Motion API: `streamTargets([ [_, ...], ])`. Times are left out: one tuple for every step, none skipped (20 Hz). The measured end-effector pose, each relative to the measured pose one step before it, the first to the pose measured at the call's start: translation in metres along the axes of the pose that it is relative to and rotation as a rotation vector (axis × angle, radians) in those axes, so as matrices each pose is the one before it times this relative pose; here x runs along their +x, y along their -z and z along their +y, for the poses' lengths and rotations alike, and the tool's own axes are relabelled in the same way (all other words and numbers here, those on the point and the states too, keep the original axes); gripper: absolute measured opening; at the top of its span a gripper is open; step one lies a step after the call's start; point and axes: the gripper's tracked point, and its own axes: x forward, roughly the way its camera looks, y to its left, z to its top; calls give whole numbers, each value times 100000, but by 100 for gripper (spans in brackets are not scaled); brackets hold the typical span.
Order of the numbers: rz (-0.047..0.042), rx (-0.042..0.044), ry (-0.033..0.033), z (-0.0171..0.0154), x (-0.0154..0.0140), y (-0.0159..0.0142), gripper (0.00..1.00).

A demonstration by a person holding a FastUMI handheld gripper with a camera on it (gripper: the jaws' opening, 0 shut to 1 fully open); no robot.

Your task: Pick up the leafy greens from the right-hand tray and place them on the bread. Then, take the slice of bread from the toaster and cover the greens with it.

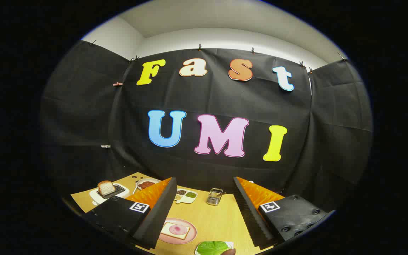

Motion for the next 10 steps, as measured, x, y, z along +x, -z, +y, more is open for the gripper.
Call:
streamTargets([
  [58, 428, 49, -45, -51, -48, 97],
  [-126, 569, -152, 1, -41, -45, 97],
  [224, 317, 209, -107, -26, 18, 97],
  [134, -95, 416, -161, -60, 106, 97],
  [342, -389, 471, 0, 5, 91, 97],
  [276, -292, 2, 60, -26, 70, 97],
  [160, -187, -138, 87, -14, 51, 97],
  [157, -159, -101, 48, 10, -9, 97],
  [114, -116, -59, 30, -79, 46, 97],
  [92, -51, -50, 44, 35, 0, 97],
])
